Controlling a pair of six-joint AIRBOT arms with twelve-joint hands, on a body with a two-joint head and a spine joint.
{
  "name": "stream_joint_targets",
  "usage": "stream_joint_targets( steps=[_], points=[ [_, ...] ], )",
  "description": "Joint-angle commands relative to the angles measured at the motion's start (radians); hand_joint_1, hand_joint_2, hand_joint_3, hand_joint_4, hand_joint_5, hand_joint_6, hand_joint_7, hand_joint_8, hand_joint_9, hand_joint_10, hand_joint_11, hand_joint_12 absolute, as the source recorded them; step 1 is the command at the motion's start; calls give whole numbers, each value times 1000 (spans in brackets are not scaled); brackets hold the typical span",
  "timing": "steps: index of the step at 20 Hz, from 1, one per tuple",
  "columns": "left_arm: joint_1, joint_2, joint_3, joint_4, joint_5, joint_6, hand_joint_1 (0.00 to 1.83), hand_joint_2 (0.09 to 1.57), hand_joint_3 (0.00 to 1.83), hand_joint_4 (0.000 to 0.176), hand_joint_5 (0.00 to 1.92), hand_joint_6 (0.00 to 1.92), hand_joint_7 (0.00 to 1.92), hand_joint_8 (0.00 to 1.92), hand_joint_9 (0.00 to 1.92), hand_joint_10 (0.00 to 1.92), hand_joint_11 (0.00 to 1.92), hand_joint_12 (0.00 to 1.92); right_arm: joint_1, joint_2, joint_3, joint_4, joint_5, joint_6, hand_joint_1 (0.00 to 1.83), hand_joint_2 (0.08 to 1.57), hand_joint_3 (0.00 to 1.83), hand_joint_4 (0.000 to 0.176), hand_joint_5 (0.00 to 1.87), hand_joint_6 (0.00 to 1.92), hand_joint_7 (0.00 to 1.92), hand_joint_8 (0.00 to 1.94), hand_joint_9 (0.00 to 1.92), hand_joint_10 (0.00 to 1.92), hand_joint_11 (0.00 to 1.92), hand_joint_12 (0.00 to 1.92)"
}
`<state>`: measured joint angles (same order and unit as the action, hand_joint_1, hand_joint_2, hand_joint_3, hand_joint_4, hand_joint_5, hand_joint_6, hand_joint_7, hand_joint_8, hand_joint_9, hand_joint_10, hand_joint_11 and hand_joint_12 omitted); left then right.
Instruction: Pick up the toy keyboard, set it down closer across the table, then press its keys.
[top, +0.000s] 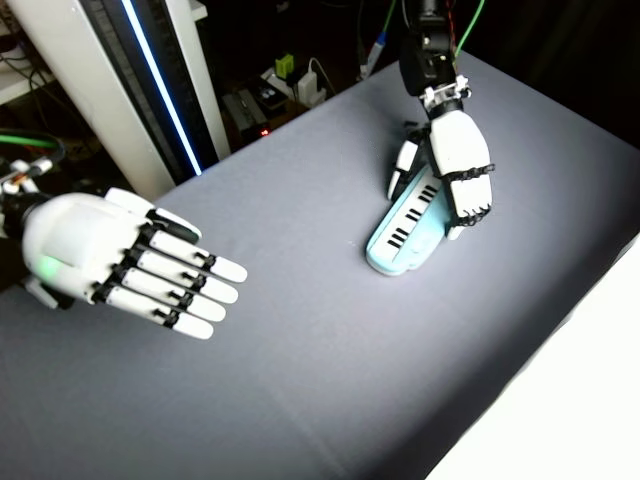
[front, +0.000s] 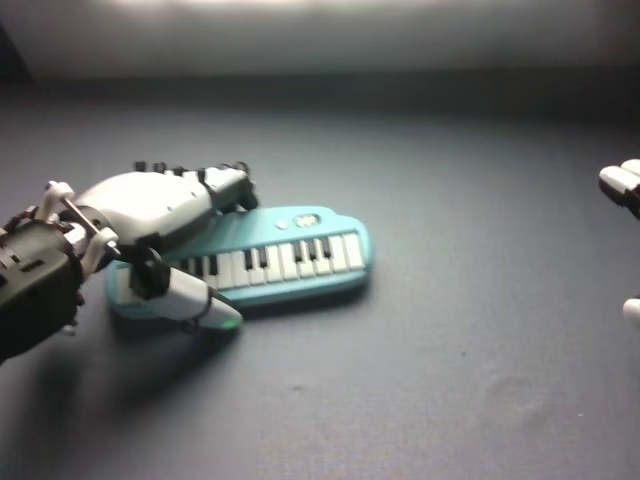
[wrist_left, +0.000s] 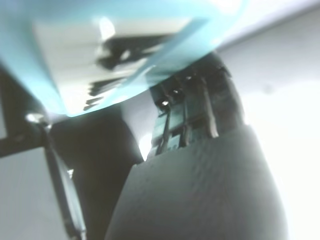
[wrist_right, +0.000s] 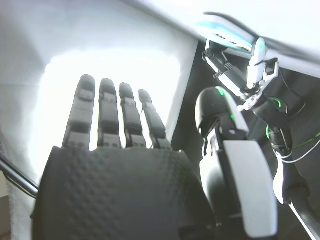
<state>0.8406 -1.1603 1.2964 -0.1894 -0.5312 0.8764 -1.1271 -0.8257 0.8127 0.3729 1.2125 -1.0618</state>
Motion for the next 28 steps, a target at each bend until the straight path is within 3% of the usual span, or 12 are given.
stream_joint_targets(
  steps=[1,8,9,11,13,17,18,19,20,21,24,28],
  points=[
    [-24,3,-5,34,-148,-26,1195,1194,7,0,42,1425,70,1595,172,1818,293,1921,1,9,4,-13,142,13,342,1399,1,0,0,0,0,0,0,0,0,0],
    [-123,-72,-4,305,-155,-197,1365,1139,3,19,112,1217,137,1363,227,1563,319,1732,0,38,-7,-16,263,46,220,1408,5,0,0,0,0,0,0,0,0,0],
    [-146,-110,14,347,-135,-229,1349,1140,0,45,114,1294,121,1406,233,1595,350,1796,0,44,-11,-21,290,52,161,1409,3,6,0,0,0,0,0,0,0,0],
    [-169,-161,39,392,-104,-261,1339,1120,0,41,130,1306,141,1390,251,1558,390,1756,0,45,-12,-28,305,54,126,1411,3,9,0,0,0,0,0,0,0,0],
    [-192,-220,71,420,-78,-291,1299,1127,0,0,222,1191,206,1381,312,1623,490,1808,3,45,-12,-35,317,55,91,1407,1,24,0,0,0,0,0,0,0,0],
    [-219,-305,117,430,-34,-311,1195,1138,0,12,208,1038,206,1133,254,1458,357,1697,7,45,-12,-47,324,59,113,1400,0,38,0,0,0,0,0,0,0,0],
    [-222,-318,125,430,-21,-312,999,1137,0,39,151,530,162,521,83,905,43,1385,9,45,-12,-50,324,59,91,1394,0,53,0,0,0,0,0,0,0,0],
    [-225,-332,134,430,-11,-315,999,1137,0,39,151,530,162,521,83,905,43,1385,9,45,-12,-53,324,59,91,1394,0,53,0,0,0,0,0,0,0,0],
    [-225,-340,139,430,-10,-318,836,1088,0,63,30,63,36,61,30,176,1,886,9,45,-12,-55,324,61,87,1394,0,57,0,0,0,0,0,0,0,0],
    [-225,-349,144,430,-7,-322,836,1088,0,63,30,63,36,61,30,176,1,886,9,45,-12,-58,324,63,87,1394,0,57,0,0,0,0,0,0,0,0],
    [-225,-355,148,430,-19,-337,626,977,0,174,0,0,0,0,0,0,0,5,9,46,-14,-67,323,69,137,1397,0,55,0,0,0,0,0,0,0,0],
    [-209,-270,103,406,-121,-359,495,995,6,154,0,0,0,0,0,0,0,0,9,45,-20,-91,303,71,147,1409,3,41,0,0,0,0,0,0,0,0]
  ],
)
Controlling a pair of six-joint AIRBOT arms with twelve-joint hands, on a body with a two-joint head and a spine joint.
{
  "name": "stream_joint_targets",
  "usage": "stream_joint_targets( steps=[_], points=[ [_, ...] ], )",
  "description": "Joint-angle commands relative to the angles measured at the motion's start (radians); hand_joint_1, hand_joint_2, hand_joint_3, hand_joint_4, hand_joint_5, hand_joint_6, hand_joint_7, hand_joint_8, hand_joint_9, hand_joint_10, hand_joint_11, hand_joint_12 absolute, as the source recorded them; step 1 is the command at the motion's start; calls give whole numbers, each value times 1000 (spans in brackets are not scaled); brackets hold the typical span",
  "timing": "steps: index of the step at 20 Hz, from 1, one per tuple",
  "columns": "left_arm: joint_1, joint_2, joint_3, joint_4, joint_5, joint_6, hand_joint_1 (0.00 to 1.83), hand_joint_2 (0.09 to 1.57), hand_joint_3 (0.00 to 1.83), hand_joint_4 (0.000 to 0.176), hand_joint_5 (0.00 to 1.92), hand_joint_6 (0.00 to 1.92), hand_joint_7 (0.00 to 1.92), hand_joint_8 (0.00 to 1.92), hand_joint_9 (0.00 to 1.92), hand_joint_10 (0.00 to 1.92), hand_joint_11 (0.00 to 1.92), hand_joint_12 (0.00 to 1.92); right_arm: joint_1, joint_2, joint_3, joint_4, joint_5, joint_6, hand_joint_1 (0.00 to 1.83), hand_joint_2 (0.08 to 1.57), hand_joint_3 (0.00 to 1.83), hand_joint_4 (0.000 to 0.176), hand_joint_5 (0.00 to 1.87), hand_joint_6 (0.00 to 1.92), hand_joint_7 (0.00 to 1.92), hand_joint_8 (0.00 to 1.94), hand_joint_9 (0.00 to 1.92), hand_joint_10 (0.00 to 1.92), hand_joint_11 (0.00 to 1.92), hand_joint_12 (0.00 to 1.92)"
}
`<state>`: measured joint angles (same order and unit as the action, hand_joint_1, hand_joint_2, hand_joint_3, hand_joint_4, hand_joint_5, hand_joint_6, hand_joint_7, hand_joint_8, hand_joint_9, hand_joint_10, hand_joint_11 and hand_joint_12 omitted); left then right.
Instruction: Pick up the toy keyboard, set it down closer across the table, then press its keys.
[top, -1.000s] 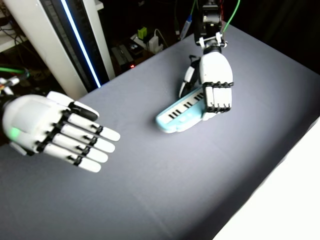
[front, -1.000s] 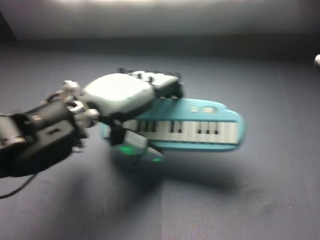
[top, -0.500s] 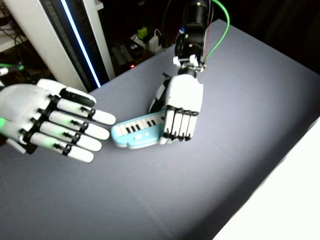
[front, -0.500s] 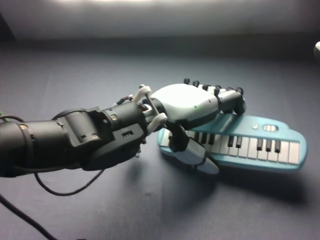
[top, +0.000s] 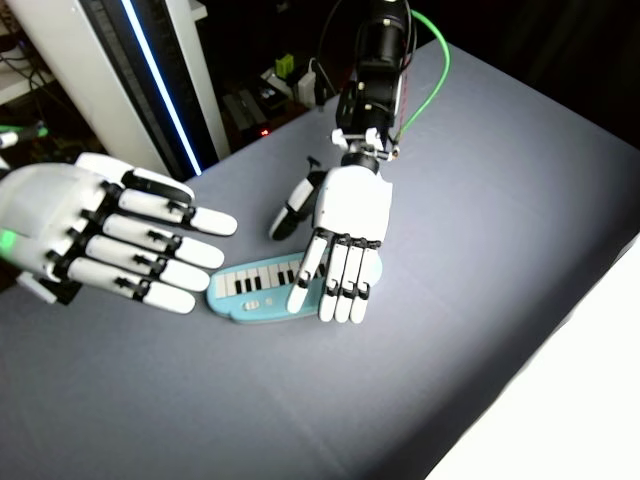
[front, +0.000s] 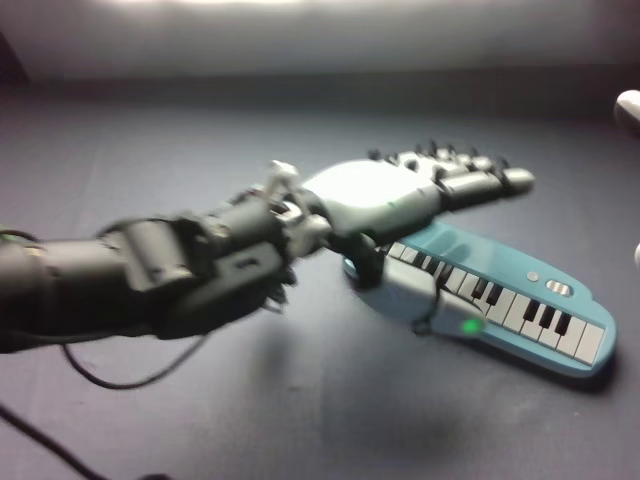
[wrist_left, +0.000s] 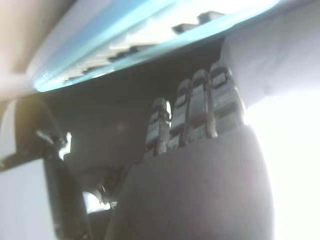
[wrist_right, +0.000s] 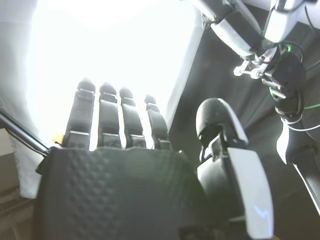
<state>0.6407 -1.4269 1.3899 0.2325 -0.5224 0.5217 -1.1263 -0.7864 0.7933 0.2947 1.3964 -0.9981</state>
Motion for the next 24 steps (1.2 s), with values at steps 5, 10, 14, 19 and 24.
stream_joint_targets(
  steps=[5,10,14,19,24],
  points=[
    [83,194,-93,-210,-323,103,454,1345,27,45,0,0,0,0,0,0,0,0,24,5,0,-59,-16,-20,141,1403,0,50,0,0,0,0,0,0,0,0],
    [209,344,-196,-359,-548,167,718,1408,13,34,0,0,0,0,0,0,0,0,129,-52,54,-117,-281,-76,185,1404,0,13,151,46,0,0,0,0,0,0],
    [329,394,-253,-463,-694,175,890,1370,0,3,14,3,0,0,0,0,0,0,225,-134,101,-121,-497,-206,294,1386,0,7,248,49,0,0,0,0,0,0],
    [362,411,-274,-492,-757,176,852,1363,0,24,1,0,0,0,0,0,0,0,247,-190,142,-101,-611,-252,0,1380,0,0,477,42,12,0,0,0,0,0],
    [376,415,-279,-502,-774,176,810,1364,0,49,10,2,0,0,0,0,0,0,247,-165,122,-92,-570,-256,2,1410,12,0,33,0,0,0,0,0,0,0]
  ],
)
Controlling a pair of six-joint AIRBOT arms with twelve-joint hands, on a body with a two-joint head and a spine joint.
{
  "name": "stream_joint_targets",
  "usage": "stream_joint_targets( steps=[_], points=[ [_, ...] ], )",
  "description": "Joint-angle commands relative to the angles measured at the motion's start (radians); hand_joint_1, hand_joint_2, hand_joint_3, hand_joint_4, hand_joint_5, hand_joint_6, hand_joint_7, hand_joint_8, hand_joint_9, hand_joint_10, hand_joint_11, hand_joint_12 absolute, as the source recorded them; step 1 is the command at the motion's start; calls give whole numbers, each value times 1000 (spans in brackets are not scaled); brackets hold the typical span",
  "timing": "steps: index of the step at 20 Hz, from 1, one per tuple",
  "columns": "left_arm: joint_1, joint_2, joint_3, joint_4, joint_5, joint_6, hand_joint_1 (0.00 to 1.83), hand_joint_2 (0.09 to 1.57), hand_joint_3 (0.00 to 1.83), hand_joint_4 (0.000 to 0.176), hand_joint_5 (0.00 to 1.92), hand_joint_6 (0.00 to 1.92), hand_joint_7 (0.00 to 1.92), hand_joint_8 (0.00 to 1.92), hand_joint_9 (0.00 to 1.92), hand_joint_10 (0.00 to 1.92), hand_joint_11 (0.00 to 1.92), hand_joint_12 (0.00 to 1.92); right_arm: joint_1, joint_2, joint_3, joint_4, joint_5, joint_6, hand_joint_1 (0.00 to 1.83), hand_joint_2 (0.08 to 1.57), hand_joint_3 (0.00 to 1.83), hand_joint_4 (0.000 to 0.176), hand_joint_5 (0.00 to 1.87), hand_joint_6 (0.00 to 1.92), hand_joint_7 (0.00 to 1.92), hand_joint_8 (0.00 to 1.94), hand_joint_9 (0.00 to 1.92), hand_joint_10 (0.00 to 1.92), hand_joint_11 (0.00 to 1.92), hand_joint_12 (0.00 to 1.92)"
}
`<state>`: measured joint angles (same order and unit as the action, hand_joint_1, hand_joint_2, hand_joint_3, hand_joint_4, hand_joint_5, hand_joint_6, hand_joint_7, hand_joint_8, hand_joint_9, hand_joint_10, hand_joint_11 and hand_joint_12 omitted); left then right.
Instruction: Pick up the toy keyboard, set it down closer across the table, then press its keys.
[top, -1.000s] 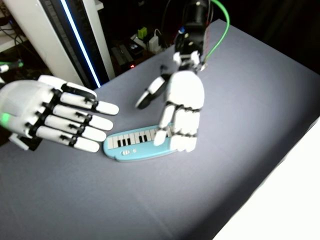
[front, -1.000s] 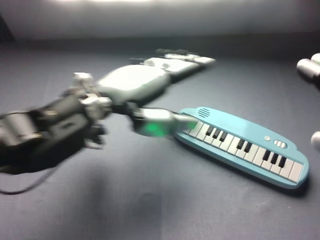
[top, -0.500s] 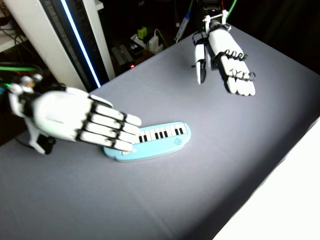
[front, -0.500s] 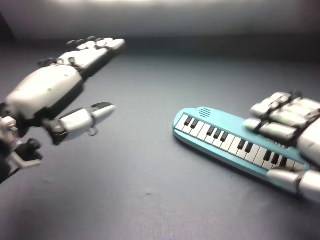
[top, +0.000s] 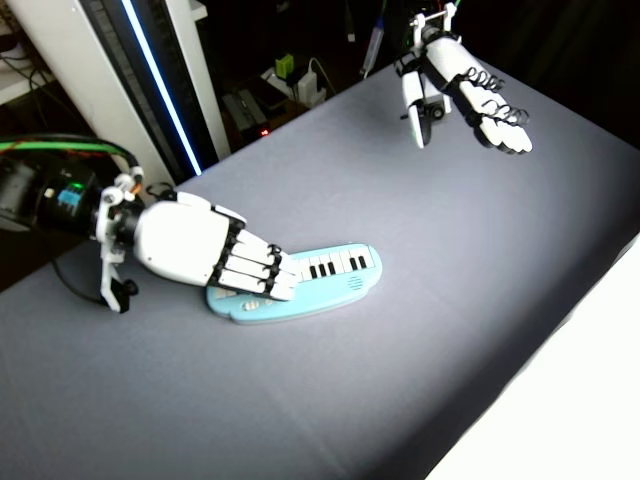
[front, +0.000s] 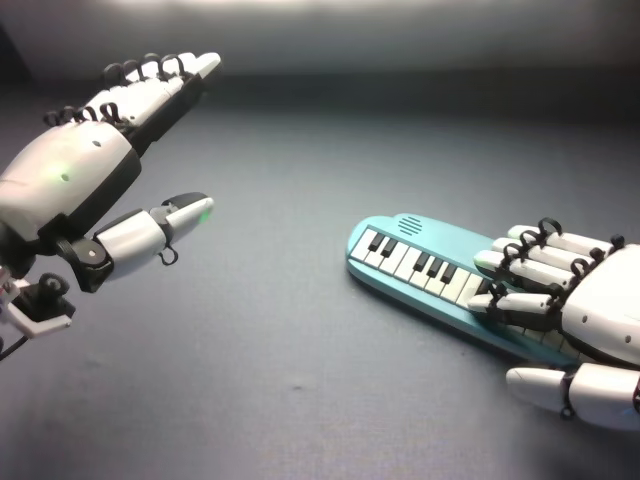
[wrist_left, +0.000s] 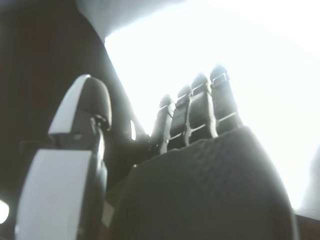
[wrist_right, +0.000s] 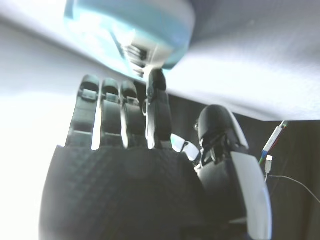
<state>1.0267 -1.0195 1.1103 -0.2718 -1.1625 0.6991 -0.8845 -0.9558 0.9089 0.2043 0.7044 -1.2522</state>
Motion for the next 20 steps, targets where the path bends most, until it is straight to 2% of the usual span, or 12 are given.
stream_joint_targets(
  steps=[1,4,6,8,12,13,14,15,16,17,19,20],
  points=[
    [-9,8,-1,1,-137,-2,793,1365,1,44,12,3,0,0,0,0,0,0,5,24,-7,-1,145,-2,18,1410,9,2,6,0,0,0,0,0,0,0],
    [-4,8,-1,-7,-142,-2,825,1363,0,21,16,2,0,0,0,0,0,0,2,49,-32,-1,168,-2,161,1415,1,0,0,0,0,0,0,0,0,0],
    [-1,10,-1,-11,-143,-2,826,1362,0,35,14,1,0,0,0,0,0,0,-24,54,-39,4,164,-2,83,1426,6,0,77,27,0,0,0,0,0,0],
    [1,10,-2,-14,-146,-2,815,1361,0,39,8,1,0,0,0,0,0,0,-45,54,-41,14,160,-2,2,1409,0,16,322,27,0,0,0,0,0,0],
    [3,10,-3,-17,-152,-2,852,1357,0,25,12,2,0,0,0,0,0,0,-59,54,-43,19,152,-2,0,1409,2,0,660,28,115,7,0,0,0,0],
    [4,11,-4,-18,-155,-2,835,1358,0,23,11,1,0,0,0,0,0,0,-59,54,-43,19,153,-2,0,1412,4,0,654,21,111,4,0,0,0,0],
    [6,11,-4,-19,-156,-2,799,1360,0,29,7,0,0,0,0,0,0,0,-59,56,-43,19,157,-2,0,1402,0,20,451,3,41,0,0,0,0,0],
    [7,12,-5,-20,-158,-2,817,1358,0,18,15,3,0,0,0,0,0,0,-59,60,-45,19,168,-1,0,1401,0,29,114,0,7,0,0,0,0,0],
    [9,14,-7,-21,-163,-2,821,1356,0,21,23,6,0,0,0,0,0,0,-59,70,-49,19,193,13,0,1414,4,43,22,0,1,0,0,0,0,0],
    [11,15,-9,-22,-168,-1,810,1355,0,39,17,3,0,0,0,0,0,0,-59,80,-52,19,215,25,96,1427,4,49,4,0,0,0,0,0,0,0],
    [18,16,-12,-29,-179,-1,843,1356,0,39,39,9,0,0,0,0,0,0,-59,103,-63,19,263,40,35,1457,10,25,0,0,0,0,0,0,0,0],
    [26,18,-16,-36,-193,-1,848,1360,0,47,51,13,0,0,0,0,0,0,-59,120,-75,18,300,42,6,1444,2,48,0,0,0,0,0,0,0,0]
  ],
)
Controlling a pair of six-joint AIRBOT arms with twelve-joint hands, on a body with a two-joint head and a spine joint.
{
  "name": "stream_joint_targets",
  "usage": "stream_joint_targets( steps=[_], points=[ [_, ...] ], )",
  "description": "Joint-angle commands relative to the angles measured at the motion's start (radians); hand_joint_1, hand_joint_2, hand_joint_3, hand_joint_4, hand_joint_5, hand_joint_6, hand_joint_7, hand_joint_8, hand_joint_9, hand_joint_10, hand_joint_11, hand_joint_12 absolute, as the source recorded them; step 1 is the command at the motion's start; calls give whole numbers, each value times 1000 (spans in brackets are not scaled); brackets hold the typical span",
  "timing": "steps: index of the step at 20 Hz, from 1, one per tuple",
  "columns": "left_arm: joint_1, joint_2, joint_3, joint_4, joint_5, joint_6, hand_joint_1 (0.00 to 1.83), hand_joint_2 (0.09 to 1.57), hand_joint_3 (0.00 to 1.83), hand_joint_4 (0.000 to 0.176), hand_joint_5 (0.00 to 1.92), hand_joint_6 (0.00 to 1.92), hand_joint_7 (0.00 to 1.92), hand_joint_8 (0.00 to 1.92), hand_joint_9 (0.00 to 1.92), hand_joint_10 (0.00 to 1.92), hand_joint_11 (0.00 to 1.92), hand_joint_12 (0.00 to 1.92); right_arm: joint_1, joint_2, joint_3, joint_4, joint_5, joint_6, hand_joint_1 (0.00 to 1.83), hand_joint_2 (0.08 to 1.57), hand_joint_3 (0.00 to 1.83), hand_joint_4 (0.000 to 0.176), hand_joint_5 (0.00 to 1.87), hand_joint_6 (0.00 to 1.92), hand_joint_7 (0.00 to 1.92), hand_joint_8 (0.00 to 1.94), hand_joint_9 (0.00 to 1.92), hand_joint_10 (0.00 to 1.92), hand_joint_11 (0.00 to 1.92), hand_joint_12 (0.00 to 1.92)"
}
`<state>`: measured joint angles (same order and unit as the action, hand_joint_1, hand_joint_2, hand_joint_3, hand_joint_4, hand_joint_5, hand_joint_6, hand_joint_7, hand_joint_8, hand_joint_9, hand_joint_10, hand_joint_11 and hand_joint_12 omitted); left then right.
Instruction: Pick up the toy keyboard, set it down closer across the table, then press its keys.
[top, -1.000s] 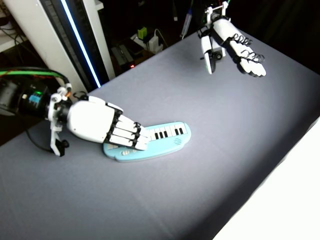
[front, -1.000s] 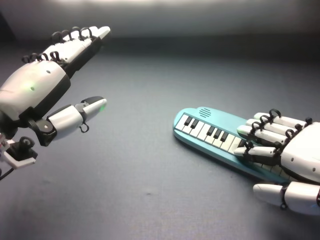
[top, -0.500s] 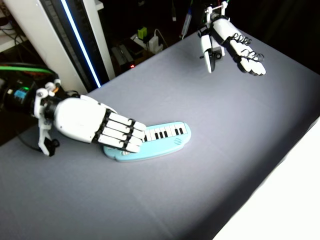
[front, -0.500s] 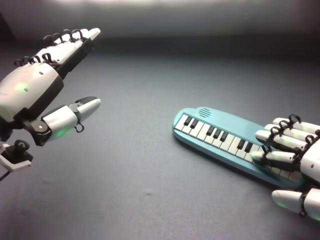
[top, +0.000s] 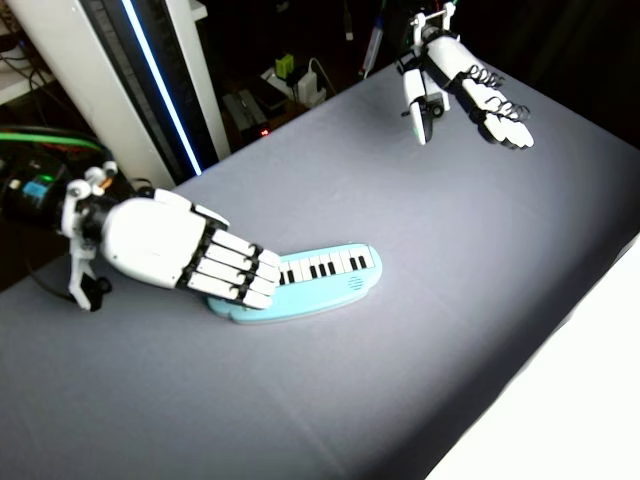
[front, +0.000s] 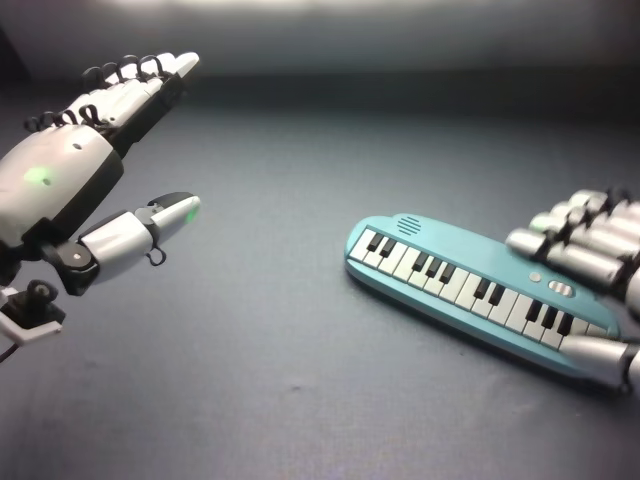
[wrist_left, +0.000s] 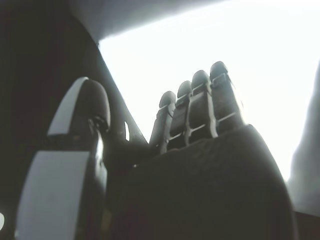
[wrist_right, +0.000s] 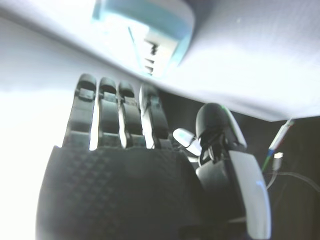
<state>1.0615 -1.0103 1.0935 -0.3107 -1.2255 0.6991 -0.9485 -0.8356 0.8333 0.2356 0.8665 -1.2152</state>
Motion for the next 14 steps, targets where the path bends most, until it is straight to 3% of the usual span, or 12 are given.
stream_joint_targets(
  steps=[1,2,5,6,7,9,10,11,12,13,14],
  points=[
    [-2,12,-4,-2,-144,-1,848,1358,0,40,59,16,0,0,0,0,0,0,5,15,-10,-14,169,6,0,1436,0,87,0,0,0,0,0,0,0,0],
    [6,17,-11,-7,-165,-1,846,1356,0,45,55,13,0,0,0,0,0,0,3,33,-19,-18,209,19,0,1444,2,97,0,0,0,0,0,0,0,0],
    [35,38,-38,-26,-246,3,602,1391,13,86,2,0,0,0,0,0,0,0,-26,74,-31,-25,346,100,69,1464,3,78,0,0,0,0,0,0,0,0],
    [41,42,-44,-31,-270,5,665,1387,6,69,0,0,0,0,0,0,0,0,-34,82,-33,-24,382,117,47,1457,1,89,0,0,0,0,0,0,0,0],
    [50,51,-55,-39,-309,7,629,1388,6,62,0,0,0,0,0,0,0,0,-51,98,-40,-14,443,131,30,1425,0,110,0,0,0,0,0,0,0,0],
    [58,63,-68,-43,-352,13,520,1389,5,71,0,0,0,0,0,0,0,0,-67,115,-53,4,517,133,37,1398,0,103,0,0,0,0,0,0,0,0],
    [61,68,-71,-43,-367,13,526,1369,0,111,0,0,0,0,0,0,0,0,-76,119,-55,10,552,141,87,1406,0,115,0,0,0,0,0,0,0,0],
    [68,75,-76,-43,-389,13,544,1369,0,121,0,0,0,0,0,0,0,0,-89,121,-55,21,597,159,161,1412,0,97,0,0,0,0,0,0,0,0],
    [72,80,-80,-43,-411,13,524,1377,1,128,0,0,0,0,0,0,0,0,-103,122,-56,29,645,172,219,1398,0,101,0,0,0,0,0,0,0,0],
    [77,85,-86,-43,-442,13,510,1382,3,138,0,0,0,0,0,0,0,0,-123,135,-67,41,703,177,204,1406,0,53,0,0,0,0,0,0,0,0],
    [81,90,-91,-43,-463,13,496,1391,5,148,0,0,0,0,0,0,0,0,-140,147,-76,48,740,180,181,1413,1,26,0,0,0,0,0,0,0,0]
  ],
)
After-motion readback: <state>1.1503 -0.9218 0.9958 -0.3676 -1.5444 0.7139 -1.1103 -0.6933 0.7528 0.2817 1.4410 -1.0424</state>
